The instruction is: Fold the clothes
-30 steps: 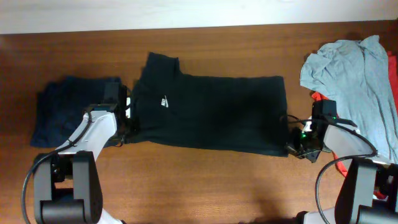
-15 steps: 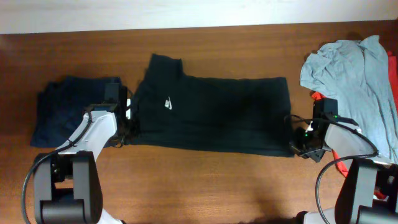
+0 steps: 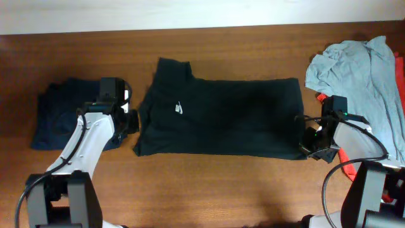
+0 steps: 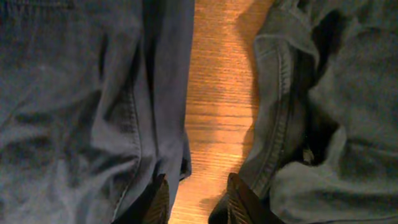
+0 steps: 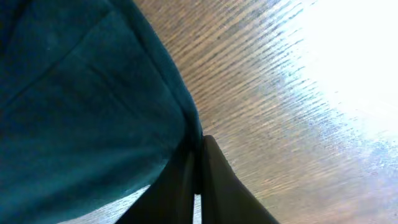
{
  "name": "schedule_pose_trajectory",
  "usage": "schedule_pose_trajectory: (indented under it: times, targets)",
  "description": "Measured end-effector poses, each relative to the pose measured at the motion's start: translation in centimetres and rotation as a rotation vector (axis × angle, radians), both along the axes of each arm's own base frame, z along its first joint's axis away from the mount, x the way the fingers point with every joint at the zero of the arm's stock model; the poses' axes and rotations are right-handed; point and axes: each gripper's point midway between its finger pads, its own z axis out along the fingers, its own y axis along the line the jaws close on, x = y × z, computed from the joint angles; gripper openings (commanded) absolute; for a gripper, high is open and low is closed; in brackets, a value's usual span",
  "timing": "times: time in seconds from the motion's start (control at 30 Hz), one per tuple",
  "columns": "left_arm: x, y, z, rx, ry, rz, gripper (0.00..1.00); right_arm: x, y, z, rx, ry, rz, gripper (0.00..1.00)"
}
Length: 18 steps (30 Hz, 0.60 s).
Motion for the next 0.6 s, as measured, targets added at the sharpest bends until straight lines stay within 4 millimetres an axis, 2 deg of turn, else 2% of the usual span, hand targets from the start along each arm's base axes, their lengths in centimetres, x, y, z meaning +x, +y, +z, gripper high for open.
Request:
schedule_pose_trajectory:
  times: [0.03,0.1,0.17,0.23,0.3,0.4,0.53,0.6]
  targets:
    - [0.0,0.0,0.0,0.003,0.001,0.000,0.31,-0.1,0.0,0.0,-0.001,0.004,-0.003,0.32]
    - [0.0,0.1,0.0,0.005,0.001,0.001,0.32,-0.2,-0.1,0.0,-0.006,0.010,-0.001,0.46]
    - [0.0,0.1,0.0,0.004,0.001,0.001,0.33,-0.3,-0.2,0.0,-0.009,0.012,0.001,0.52]
    - [0.0,0.1,0.0,0.003,0.001,0.000,0.36,-0.1,-0.2,0.2,-0.009,0.007,-0.003,0.54]
    - [0.2,-0.1,0.3,-0.004,-0.004,-0.013,0.45,0.7,-0.5,0.8,-0.015,-0.012,-0.003,0.56]
    - [1.4,-0.8,1.8,-0.036,-0.049,-0.043,0.56,2.2,-0.9,2.6,-0.023,-0.043,-0.003,0.61]
    - [3.8,-2.5,4.8,-0.115,-0.161,-0.112,0.57,3.9,-1.3,5.3,-0.030,-0.077,-0.006,0.61]
    - [5.0,-3.7,6.2,-0.168,-0.224,-0.155,0.52,4.6,-1.3,6.2,-0.028,-0.098,-0.006,0.61]
